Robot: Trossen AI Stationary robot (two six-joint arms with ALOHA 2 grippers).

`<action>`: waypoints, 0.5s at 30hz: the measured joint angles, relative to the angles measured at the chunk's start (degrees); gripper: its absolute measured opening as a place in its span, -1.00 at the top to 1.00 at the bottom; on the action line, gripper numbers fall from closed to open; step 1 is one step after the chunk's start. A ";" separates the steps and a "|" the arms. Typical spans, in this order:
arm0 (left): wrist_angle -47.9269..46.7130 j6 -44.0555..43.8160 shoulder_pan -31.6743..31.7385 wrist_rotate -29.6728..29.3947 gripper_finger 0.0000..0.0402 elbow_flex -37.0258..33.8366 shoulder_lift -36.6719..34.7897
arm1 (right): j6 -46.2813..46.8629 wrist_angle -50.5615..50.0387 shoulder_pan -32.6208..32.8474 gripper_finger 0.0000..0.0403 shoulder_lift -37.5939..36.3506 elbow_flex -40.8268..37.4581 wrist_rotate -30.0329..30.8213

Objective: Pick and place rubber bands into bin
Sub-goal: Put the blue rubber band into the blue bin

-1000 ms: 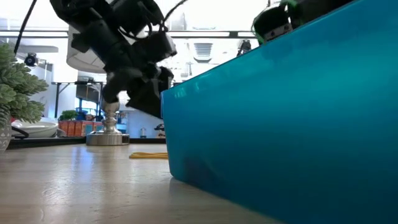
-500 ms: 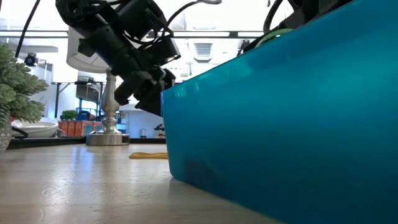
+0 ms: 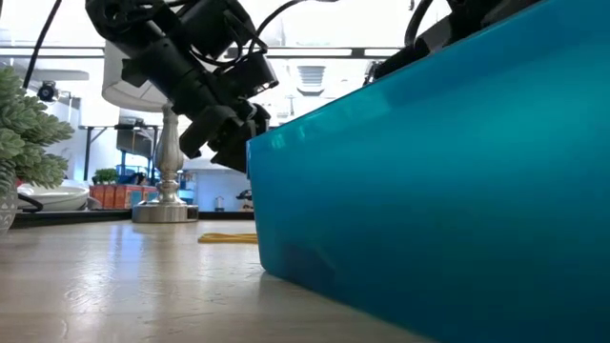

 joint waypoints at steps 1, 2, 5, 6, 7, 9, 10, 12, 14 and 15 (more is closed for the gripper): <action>0.01 -0.05 0.00 0.02 0.09 0.04 -0.02 | -0.03 0.05 0.00 0.35 -0.32 0.00 0.01; 0.16 -0.26 0.01 0.16 0.09 0.15 0.28 | -0.12 -0.16 0.00 0.32 -0.71 0.00 0.00; 2.03 -1.23 0.19 2.04 0.09 0.31 1.97 | -0.79 -0.82 0.00 0.26 -2.16 -0.06 0.04; 3.61 -1.37 0.35 3.15 0.09 0.30 2.87 | -1.05 -1.43 0.00 0.25 -2.94 -0.07 0.25; 5.59 -1.71 0.48 4.25 0.09 0.49 4.15 | -1.41 -2.40 0.00 0.24 -3.82 -0.07 0.78; 5.92 -2.72 0.75 5.56 0.09 1.56 6.63 | -1.73 -4.57 0.00 0.24 -5.60 -0.04 2.60; 5.68 -2.84 0.82 5.67 0.09 2.44 8.11 | -1.93 -6.19 0.00 0.25 -6.63 -0.04 4.09; 5.82 -2.82 0.83 5.73 0.09 4.39 10.74 | -2.44 -9.76 0.02 0.26 -8.99 -0.04 7.78; 4.79 -2.82 0.87 5.73 0.09 6.03 12.84 | -2.64 -13.10 0.27 0.28 -11.52 0.01 12.15; 4.71 -2.82 0.87 5.73 0.09 7.15 14.08 | -2.62 -15.25 0.48 0.29 -12.81 -0.04 14.41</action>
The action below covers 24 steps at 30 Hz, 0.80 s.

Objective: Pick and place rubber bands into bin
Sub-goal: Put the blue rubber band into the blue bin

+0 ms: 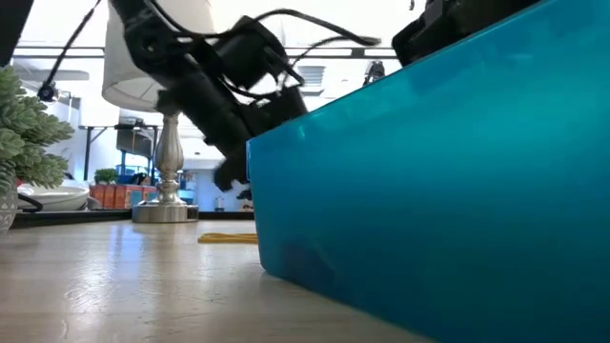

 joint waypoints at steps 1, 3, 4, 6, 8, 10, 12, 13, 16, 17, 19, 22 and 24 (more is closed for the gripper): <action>-0.63 0.00 0.00 0.00 0.09 0.80 0.91 | 0.03 -1.36 0.28 0.30 -0.97 -0.04 2.15; -3.52 -0.15 0.07 -0.03 0.09 2.33 2.59 | 0.04 -3.74 0.97 0.31 -2.94 -0.21 5.53; -4.04 -0.15 0.11 -0.09 0.09 3.57 3.55 | 0.04 -5.38 1.36 0.32 -3.99 -0.44 6.72; -5.50 -0.61 0.22 -0.50 0.10 4.99 4.49 | 0.04 -5.93 2.15 0.33 -4.95 -0.50 8.31; -6.37 -1.24 0.31 -0.70 0.14 6.21 5.75 | 0.03 -6.72 3.03 0.35 -6.20 -1.17 9.04; -7.38 -1.51 0.37 -0.68 0.19 6.96 5.94 | 0.01 -6.82 3.50 0.36 -6.43 -1.21 9.30; -8.17 -1.50 0.35 -0.70 0.25 7.52 6.14 | 0.22 -8.05 4.15 0.37 -7.03 -1.55 10.18; -8.18 -1.52 0.35 -0.64 0.29 7.57 6.15 | 0.22 -8.09 4.17 0.38 -7.05 -1.64 10.33; -8.30 -1.51 0.35 -0.66 0.38 7.52 5.79 | 0.33 -7.85 4.29 0.40 -6.88 -1.90 10.35; -8.30 -1.51 0.35 -0.65 0.40 7.50 5.77 | 0.34 -8.04 4.28 0.40 -6.84 -1.97 10.35; -8.22 -1.49 0.40 -0.64 0.44 7.46 5.70 | 0.34 -7.37 4.28 0.41 -6.46 -1.93 10.33; -8.22 -1.50 0.69 -0.04 0.46 7.46 5.70 | 0.44 -7.54 4.28 0.43 -6.46 -1.97 10.33; -8.15 -1.51 0.88 0.42 0.47 7.46 5.68 | 0.50 -7.39 4.28 0.42 -6.40 -1.97 10.33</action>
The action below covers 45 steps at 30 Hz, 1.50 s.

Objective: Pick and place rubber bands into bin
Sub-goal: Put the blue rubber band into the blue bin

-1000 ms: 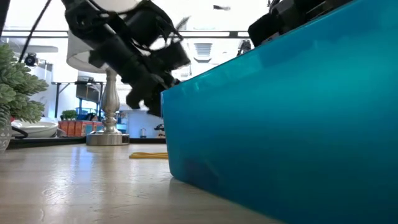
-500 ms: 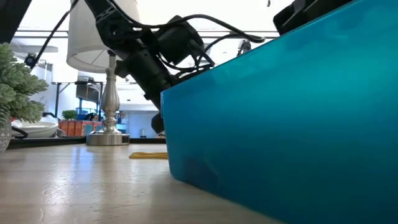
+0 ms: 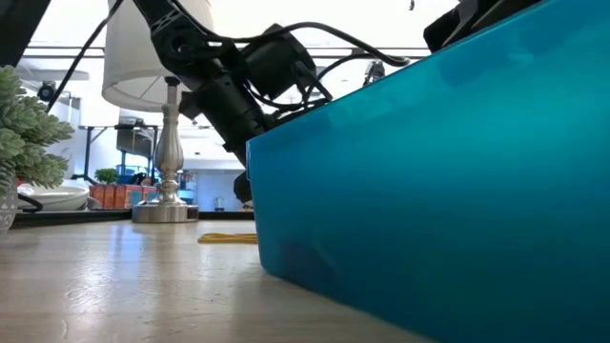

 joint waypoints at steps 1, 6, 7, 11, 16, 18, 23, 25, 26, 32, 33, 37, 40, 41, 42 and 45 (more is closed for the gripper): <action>0.06 0.00 0.09 0.02 0.47 0.00 0.00 | 0.00 -0.01 0.00 0.42 0.00 0.00 0.00; 0.08 -0.02 0.59 0.69 0.47 0.09 0.00 | 0.77 -0.04 0.00 0.42 0.20 0.00 -0.01; 0.08 -0.08 0.80 1.15 0.47 0.09 0.00 | 0.95 -0.03 0.00 0.43 0.20 0.00 -0.02; 0.26 -1.47 1.85 3.89 0.47 0.09 0.00 | 1.11 0.00 0.00 0.45 0.20 -0.04 -0.02; 0.26 -3.04 3.34 7.17 0.47 0.09 0.00 | 1.38 0.00 0.00 0.44 0.20 -0.09 -0.02; 0.26 -3.14 3.69 8.21 0.47 0.07 0.00 | 1.40 0.00 0.00 0.44 0.20 -0.09 -0.02; 0.36 -3.91 4.27 10.38 0.47 0.07 0.00 | 1.53 0.00 0.00 0.46 0.20 -0.09 -0.04; 0.39 -4.05 4.35 11.48 0.47 0.07 0.00 | 1.53 0.00 0.00 0.46 0.20 -0.09 -0.04; 0.41 -4.09 4.39 11.93 0.47 0.07 -0.01 | 1.53 0.00 0.00 0.46 0.20 -0.09 -0.04; 0.04 -4.24 4.32 13.10 0.47 -0.10 -0.95 | 1.55 0.03 -0.02 0.48 0.22 -0.60 -0.07; 0.00 -4.24 4.32 13.14 0.47 -0.11 -1.18 | 1.65 0.01 -0.02 0.48 0.22 -0.69 -0.07; 0.61 -4.22 4.34 13.31 0.47 -0.11 -1.42 | 2.36 0.02 -0.02 0.51 0.22 -0.87 -0.07; 1.25 -4.22 4.37 13.29 0.47 -0.10 -1.42 | 2.40 0.05 -0.02 0.52 0.22 -0.98 -0.08; 1.29 -4.22 4.39 13.24 0.47 -0.09 -1.42 | 2.41 0.05 -0.01 0.53 0.22 -0.98 -0.07; 1.20 -4.22 4.42 12.87 0.47 -0.11 -1.42 | 2.44 0.05 -0.02 0.53 0.22 -0.98 -0.08; 1.20 -4.20 4.49 11.46 0.47 -0.13 -1.29 | 2.60 0.11 -0.02 0.54 0.22 -0.98 -0.07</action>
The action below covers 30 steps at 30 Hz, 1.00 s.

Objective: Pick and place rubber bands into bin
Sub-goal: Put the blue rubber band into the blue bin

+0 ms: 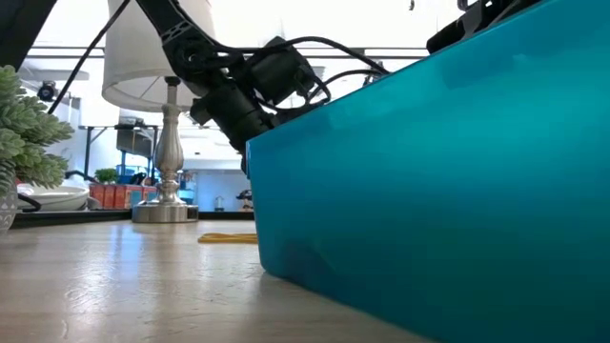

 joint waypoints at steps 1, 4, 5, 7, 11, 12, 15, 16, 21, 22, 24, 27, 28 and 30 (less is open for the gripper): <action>0.02 0.00 0.11 -0.06 0.47 0.00 0.05 | 0.00 0.02 0.00 0.54 0.00 0.00 0.00; 0.06 0.00 0.23 -0.29 0.47 -0.02 0.37 | 0.02 0.04 0.00 0.53 0.00 0.00 -0.01; 0.13 0.00 0.24 -0.41 0.47 -0.04 0.40 | 0.02 0.04 0.02 0.53 0.00 0.00 0.00; 0.15 0.00 0.24 -0.65 0.47 -0.04 0.42 | 0.00 0.07 0.00 0.54 0.00 0.00 -0.02; 0.15 -0.11 0.27 -1.58 0.47 -0.13 0.42 | 0.01 0.09 0.00 0.56 0.02 0.00 -0.01; 0.15 -0.13 0.27 -1.61 0.47 -0.19 0.42 | 0.00 0.09 0.02 0.57 0.02 0.00 -0.02; 0.16 -0.16 0.31 -1.61 0.47 -0.34 0.42 | 0.00 0.13 0.02 0.59 0.02 0.00 0.00; 0.15 -0.17 0.31 -1.61 0.47 -0.37 0.42 | 0.00 0.15 0.00 0.59 0.02 0.00 -0.02; 0.07 -0.20 0.31 -1.58 0.60 -0.39 0.43 | 0.00 0.20 0.00 0.62 0.02 0.00 0.00; 0.07 -0.20 0.31 -1.58 0.65 -0.39 0.43 | 0.00 0.20 0.00 0.62 0.02 0.00 -0.02; 0.04 -0.19 0.31 -1.58 0.76 -0.39 0.44 | 0.00 0.20 0.01 0.62 0.02 0.00 -0.02; 0.02 0.06 0.37 -1.63 0.93 -0.39 0.44 | 0.00 0.18 0.01 0.60 0.02 0.00 -0.02; 0.02 0.11 0.40 -1.74 0.96 -0.39 0.44 | 0.00 0.20 0.00 0.60 0.02 0.00 -0.01; -0.09 0.11 0.46 -2.53 0.98 -0.38 0.44 | 0.00 0.20 0.02 0.61 0.02 0.00 -0.02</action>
